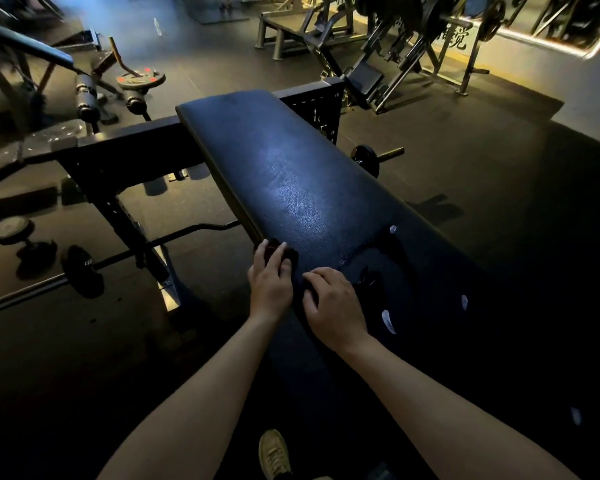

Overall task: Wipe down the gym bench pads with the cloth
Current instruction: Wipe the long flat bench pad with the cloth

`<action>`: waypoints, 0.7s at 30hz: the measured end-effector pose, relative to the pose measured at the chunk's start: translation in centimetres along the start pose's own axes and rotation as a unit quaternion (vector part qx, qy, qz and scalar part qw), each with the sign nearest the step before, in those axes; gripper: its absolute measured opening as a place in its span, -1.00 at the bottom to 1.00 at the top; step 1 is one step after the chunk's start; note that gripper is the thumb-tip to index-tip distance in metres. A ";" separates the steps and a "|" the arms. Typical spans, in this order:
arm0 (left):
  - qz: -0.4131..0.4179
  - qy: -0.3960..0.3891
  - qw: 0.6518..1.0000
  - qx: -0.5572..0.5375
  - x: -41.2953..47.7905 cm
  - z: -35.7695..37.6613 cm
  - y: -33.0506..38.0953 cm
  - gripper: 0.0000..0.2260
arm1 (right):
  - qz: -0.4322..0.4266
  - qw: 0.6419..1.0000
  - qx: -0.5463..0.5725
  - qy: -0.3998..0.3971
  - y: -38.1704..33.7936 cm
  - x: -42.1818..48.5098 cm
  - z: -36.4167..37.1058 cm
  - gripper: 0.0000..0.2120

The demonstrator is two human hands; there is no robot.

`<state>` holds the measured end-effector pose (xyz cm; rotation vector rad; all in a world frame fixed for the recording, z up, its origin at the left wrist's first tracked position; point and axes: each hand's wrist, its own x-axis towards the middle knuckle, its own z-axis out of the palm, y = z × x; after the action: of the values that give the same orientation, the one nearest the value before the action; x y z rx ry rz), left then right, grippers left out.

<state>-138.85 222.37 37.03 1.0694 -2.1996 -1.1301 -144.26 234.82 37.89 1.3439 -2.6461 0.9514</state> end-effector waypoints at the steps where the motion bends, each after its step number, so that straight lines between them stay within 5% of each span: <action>1: 0.002 0.003 1.000 -0.001 -0.6 0.2 -0.2 -0.66 | 0.008 1.000 0.016 0.002 0.2 -0.3 -0.2 -0.66; 16: 0.078 0.039 0.996 -0.023 -4.4 0.1 -0.7 -0.74 | -0.002 1.000 -0.012 0.007 1.2 -3.2 -1.1 -0.61; 21: 0.016 0.032 0.999 0.020 -1.1 -0.3 0.2 -0.70 | 0.010 1.000 -0.002 0.016 1.4 -2.9 -1.0 -0.61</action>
<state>-138.06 223.18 37.26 1.0689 -2.1895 -1.0274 -143.69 238.05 37.17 1.2937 -2.6402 0.9621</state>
